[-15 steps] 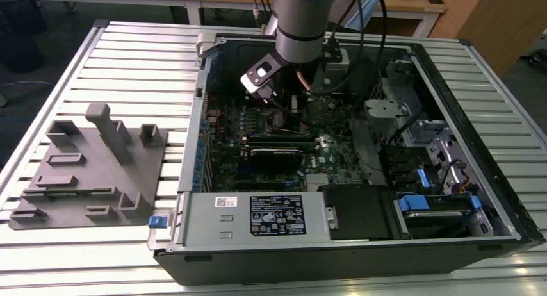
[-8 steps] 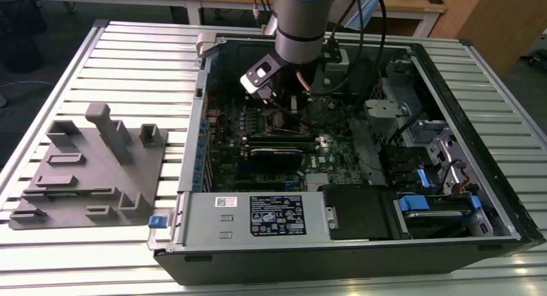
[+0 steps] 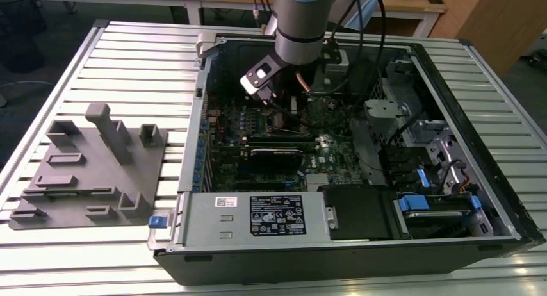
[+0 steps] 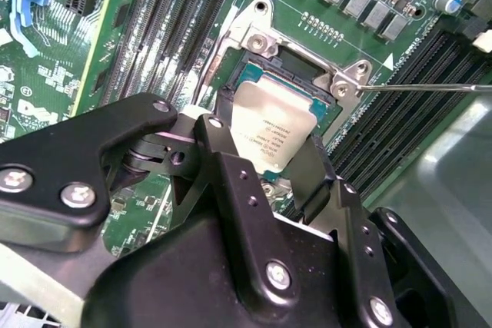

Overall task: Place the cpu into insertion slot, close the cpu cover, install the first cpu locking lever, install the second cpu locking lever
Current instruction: 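Place the cpu into insertion slot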

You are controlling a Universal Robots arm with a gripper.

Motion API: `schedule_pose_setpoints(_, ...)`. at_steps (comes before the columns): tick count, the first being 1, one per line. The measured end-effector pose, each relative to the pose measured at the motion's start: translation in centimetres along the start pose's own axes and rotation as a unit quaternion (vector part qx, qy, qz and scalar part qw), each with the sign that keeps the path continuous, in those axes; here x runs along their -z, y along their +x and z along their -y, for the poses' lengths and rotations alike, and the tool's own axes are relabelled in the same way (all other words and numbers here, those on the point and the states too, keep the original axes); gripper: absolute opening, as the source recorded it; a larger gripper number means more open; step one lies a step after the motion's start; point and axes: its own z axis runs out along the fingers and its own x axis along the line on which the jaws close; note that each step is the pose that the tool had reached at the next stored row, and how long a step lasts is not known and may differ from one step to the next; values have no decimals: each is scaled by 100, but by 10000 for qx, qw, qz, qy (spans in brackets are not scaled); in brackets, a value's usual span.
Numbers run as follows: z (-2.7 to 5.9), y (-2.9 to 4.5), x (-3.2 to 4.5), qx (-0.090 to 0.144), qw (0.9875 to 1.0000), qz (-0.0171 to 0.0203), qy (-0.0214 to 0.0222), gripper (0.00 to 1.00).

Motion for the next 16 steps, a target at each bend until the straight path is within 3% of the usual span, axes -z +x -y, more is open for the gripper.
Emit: schedule_pose_setpoints(16, -1, 1, 26, 0, 10000, -1, -1, 53)
